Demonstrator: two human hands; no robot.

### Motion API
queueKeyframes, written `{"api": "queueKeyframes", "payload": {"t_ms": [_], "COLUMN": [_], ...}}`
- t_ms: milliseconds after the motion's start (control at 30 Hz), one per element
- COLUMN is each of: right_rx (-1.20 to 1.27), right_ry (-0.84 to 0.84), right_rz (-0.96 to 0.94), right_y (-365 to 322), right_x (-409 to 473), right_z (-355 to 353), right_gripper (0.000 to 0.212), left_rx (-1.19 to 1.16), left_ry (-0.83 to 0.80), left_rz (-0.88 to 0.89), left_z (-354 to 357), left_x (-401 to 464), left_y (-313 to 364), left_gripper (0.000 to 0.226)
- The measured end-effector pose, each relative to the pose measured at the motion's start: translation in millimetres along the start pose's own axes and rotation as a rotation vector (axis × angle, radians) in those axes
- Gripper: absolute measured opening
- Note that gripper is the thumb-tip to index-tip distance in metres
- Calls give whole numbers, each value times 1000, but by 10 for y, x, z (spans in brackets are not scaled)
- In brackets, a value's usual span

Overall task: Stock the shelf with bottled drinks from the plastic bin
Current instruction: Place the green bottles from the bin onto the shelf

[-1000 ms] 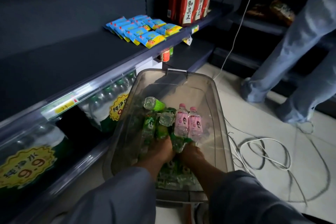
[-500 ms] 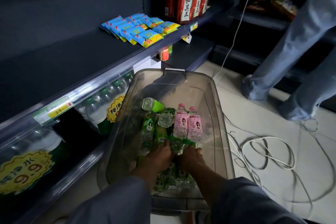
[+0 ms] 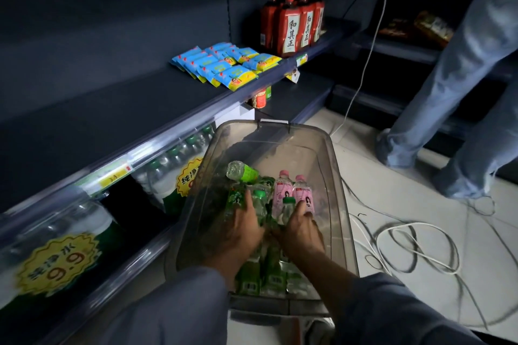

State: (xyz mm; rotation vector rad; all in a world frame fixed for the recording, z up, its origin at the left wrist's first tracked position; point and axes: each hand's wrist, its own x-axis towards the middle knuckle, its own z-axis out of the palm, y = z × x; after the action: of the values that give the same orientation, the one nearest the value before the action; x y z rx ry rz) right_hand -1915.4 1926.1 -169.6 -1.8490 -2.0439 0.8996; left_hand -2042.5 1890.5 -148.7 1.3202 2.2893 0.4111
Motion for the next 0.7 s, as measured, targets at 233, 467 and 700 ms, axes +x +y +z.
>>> {"api": "queueKeyframes", "payload": {"t_ms": [233, 467, 700], "right_rx": [-61, 133, 265], "right_ry": [234, 327, 256], "right_rz": [-348, -613, -806], "right_y": [-485, -1311, -2467], "right_x": [-310, -685, -1287], "right_z": [-345, -433, 28], "right_gripper": [83, 89, 80], "left_rx": [114, 153, 169], "left_ry": [333, 515, 647], "left_rz": [113, 142, -95], "left_z": [-684, -1728, -2610], "left_x": [-329, -766, -1389], "left_y": [63, -239, -1219], "left_gripper": [96, 100, 96]}}
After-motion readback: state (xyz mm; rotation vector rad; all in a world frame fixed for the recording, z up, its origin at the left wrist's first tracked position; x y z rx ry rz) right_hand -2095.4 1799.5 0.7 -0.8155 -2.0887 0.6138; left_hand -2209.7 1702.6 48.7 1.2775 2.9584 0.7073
